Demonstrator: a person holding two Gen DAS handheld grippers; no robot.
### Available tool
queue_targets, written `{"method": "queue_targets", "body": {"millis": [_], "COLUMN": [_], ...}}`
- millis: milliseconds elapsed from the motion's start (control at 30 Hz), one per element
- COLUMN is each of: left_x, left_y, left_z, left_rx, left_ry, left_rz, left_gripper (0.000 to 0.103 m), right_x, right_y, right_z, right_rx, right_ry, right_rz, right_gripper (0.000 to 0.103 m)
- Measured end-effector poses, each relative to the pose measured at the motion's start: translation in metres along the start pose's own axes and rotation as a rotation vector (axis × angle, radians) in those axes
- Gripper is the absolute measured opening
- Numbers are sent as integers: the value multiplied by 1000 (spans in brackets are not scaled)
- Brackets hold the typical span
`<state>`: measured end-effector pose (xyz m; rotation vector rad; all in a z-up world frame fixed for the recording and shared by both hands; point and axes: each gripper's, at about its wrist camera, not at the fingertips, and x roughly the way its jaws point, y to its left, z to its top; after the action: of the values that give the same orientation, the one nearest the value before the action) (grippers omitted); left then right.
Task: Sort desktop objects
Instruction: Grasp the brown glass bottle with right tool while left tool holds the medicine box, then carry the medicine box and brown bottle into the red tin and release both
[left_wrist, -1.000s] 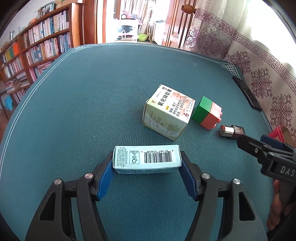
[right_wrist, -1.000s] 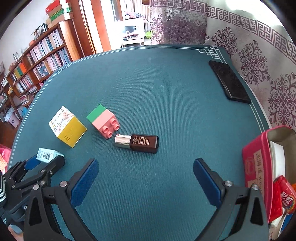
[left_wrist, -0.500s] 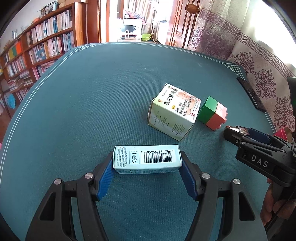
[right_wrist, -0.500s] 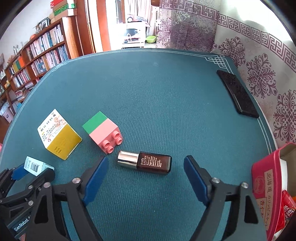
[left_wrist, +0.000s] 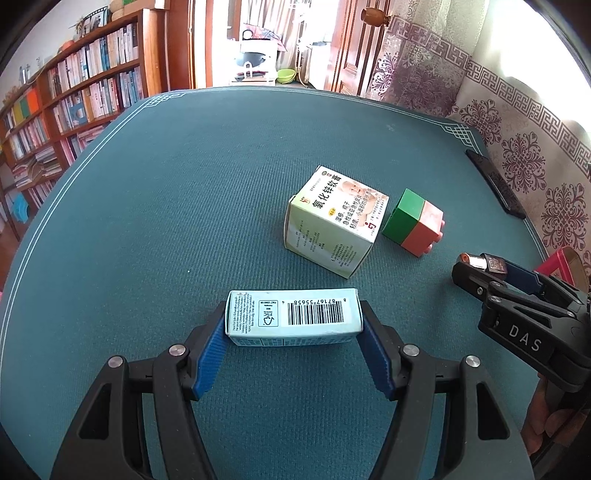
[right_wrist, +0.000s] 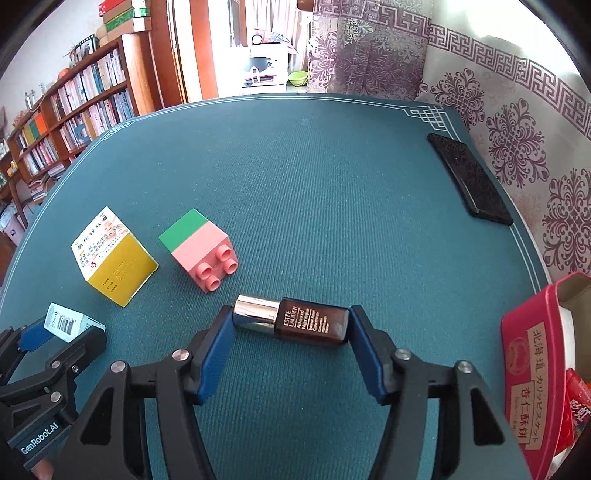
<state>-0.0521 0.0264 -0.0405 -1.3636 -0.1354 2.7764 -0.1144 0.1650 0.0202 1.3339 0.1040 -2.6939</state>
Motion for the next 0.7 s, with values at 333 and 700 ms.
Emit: {"method": "queue_targets", "body": {"millis": [333,700], "left_x": [-6,-10], "left_y": [-6,-9], "left_z": [0,-2], "left_rx": [21,44], "left_ry": [-11,-31], "left_rz": [3,16], "left_gripper": [69,69], "right_x": [-33,-77], "right_y": [-8,-27], "right_z": [-22,-51], "right_rx": [8,71], "right_ry": [-31,-77], "right_rz": [10,38], "right_gripper": [66,66]}}
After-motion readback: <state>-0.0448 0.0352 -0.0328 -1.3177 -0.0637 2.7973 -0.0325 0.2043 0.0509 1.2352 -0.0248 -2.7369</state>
